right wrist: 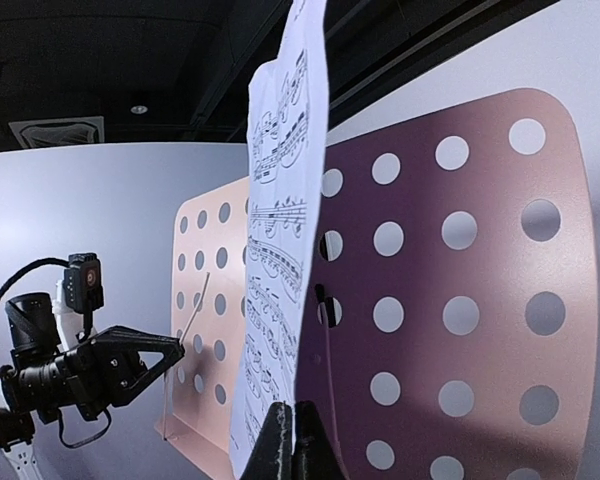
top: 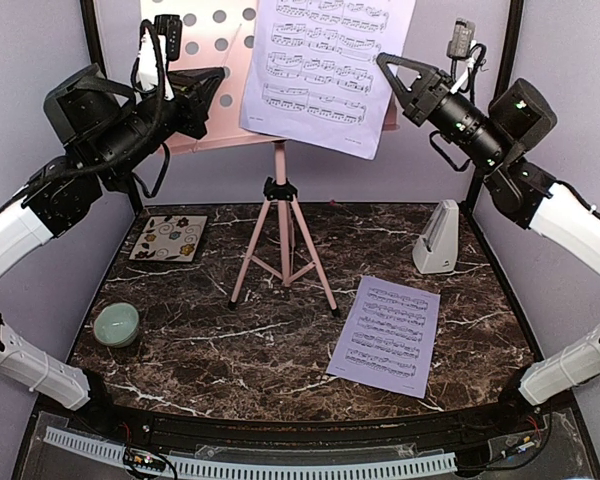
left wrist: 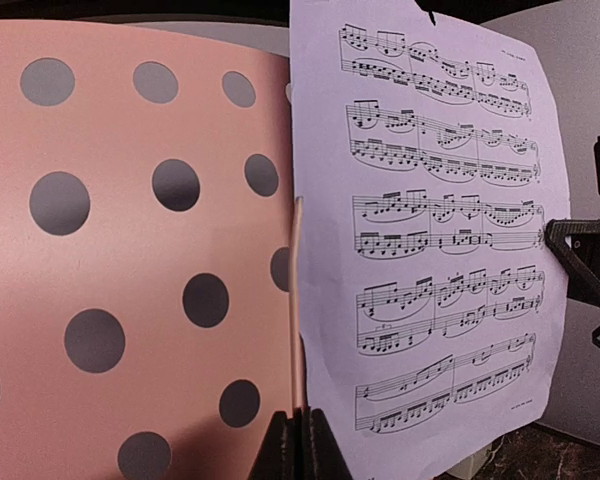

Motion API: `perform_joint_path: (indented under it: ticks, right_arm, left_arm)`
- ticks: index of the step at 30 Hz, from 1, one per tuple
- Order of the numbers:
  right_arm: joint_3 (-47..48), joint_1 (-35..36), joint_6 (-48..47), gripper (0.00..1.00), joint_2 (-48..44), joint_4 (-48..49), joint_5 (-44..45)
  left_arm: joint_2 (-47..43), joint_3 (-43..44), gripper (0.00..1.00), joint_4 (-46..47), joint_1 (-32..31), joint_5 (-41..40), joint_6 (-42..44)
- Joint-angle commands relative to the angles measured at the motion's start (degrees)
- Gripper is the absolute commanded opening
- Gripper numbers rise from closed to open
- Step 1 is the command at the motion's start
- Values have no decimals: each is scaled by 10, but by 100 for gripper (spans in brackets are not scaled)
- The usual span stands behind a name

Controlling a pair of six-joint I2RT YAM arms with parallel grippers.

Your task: Set up the instrument practice props

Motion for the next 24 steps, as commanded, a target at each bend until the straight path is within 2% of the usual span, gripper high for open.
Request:
perform_joint_path:
  ticks: [1, 24]
  right_arm:
    - [26, 6, -10, 0, 26, 23, -25]
    - [240, 27, -101, 0, 197, -35, -109]
  left_arm:
    - [-4, 11, 0, 53, 2, 53, 32]
    - [4, 13, 0, 37, 2, 108, 50]
